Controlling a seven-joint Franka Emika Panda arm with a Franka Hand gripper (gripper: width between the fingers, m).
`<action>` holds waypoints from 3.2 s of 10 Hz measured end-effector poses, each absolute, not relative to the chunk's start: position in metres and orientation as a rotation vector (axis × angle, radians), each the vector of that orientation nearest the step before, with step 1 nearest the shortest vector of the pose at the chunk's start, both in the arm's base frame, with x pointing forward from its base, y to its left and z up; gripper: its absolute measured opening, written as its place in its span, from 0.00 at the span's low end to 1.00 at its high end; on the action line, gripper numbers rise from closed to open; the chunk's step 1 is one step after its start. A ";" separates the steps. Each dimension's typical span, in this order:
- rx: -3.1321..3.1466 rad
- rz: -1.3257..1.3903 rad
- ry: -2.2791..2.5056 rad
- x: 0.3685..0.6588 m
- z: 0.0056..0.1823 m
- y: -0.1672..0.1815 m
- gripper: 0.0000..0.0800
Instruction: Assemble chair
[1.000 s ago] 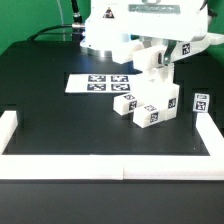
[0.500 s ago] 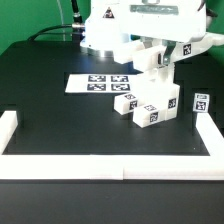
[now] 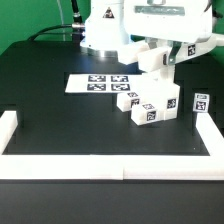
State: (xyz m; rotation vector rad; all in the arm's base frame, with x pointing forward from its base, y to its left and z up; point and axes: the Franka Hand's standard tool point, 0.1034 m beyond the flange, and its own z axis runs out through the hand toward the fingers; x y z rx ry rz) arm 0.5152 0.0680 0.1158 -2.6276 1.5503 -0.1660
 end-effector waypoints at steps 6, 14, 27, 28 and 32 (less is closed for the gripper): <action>-2.455 -0.120 1.796 0.514 0.114 0.070 0.36; -2.463 -0.147 1.787 0.517 0.109 0.066 0.36; -2.519 -0.047 1.788 0.510 0.108 0.091 0.36; -2.496 -0.034 1.826 0.509 0.108 0.095 0.36; -2.504 -0.034 1.815 0.510 0.107 0.097 0.64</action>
Offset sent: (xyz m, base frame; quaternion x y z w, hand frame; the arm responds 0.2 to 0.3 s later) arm 0.0009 -0.0030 0.0143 -0.0166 -0.0227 0.0880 0.9957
